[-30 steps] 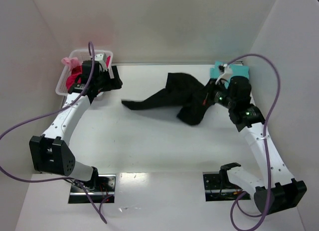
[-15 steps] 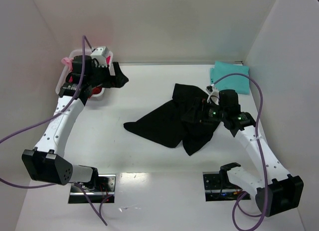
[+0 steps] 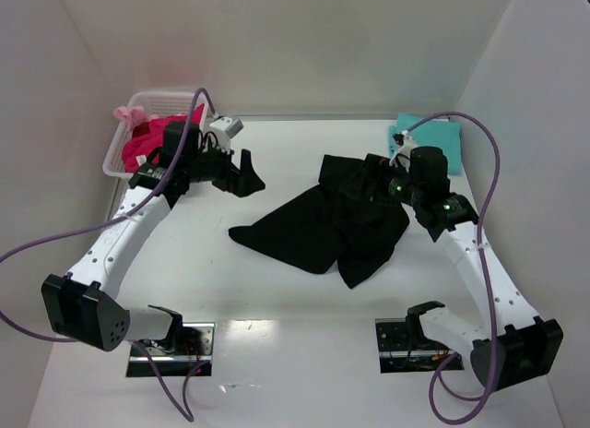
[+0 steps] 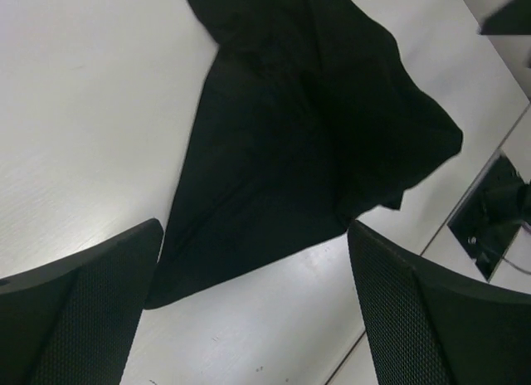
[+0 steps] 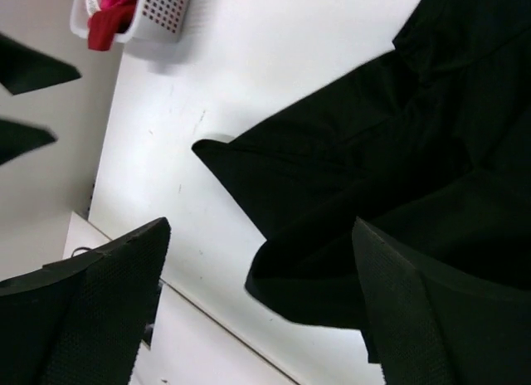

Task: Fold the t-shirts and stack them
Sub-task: Flatten out the tshirt

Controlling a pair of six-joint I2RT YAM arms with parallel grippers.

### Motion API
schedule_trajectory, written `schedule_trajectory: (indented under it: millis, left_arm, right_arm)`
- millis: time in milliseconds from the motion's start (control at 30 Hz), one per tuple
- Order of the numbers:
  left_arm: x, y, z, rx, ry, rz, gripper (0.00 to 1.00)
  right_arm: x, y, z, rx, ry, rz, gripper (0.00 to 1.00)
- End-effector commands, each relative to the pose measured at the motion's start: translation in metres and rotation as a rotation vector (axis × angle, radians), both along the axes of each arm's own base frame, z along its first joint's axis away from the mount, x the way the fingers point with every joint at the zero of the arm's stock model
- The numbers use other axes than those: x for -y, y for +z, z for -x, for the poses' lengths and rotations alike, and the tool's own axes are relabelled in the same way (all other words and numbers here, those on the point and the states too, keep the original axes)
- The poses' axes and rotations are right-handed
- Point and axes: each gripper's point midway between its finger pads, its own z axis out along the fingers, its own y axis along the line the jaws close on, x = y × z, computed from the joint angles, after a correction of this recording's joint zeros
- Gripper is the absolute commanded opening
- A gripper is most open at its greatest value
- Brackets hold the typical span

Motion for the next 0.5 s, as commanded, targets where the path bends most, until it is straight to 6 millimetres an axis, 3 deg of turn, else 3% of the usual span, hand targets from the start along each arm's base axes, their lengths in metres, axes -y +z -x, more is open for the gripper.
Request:
schedule_trajectory:
  millis: [0, 100, 133, 233, 333, 400, 467]
  left_arm:
    - [0.014, 0.000, 0.011, 0.030, -0.085, -0.008, 1.00]
    - [0.016, -0.004, 0.010, 0.023, -0.083, -0.018, 1.00]
    - [0.016, -0.002, 0.009, 0.032, -0.083, -0.015, 1.00]
    - [0.020, -0.008, 0.009, 0.015, -0.087, -0.012, 1.00]
    - [0.025, -0.012, 0.008, 0.000, -0.094, -0.009, 1.00]
    - [0.025, -0.018, 0.006, -0.007, -0.094, -0.012, 1.00]
    - [0.028, -0.020, 0.008, -0.007, -0.103, -0.012, 1.00]
  right_arm:
    - [-0.010, -0.049, -0.002, -0.103, 0.024, 0.002, 0.84]
    - [-0.006, -0.073, 0.001, -0.147, 0.007, 0.043, 0.62]
    - [-0.005, -0.078, 0.002, -0.149, 0.013, 0.053, 0.51]
    - [-0.003, -0.095, 0.004, -0.181, 0.008, 0.087, 0.45]
    - [-0.016, -0.108, 0.005, -0.215, 0.053, 0.095, 0.24]
    - [-0.036, -0.104, 0.011, -0.218, 0.125, 0.114, 0.11]
    - [-0.057, -0.108, 0.033, -0.252, 0.215, 0.131, 0.06]
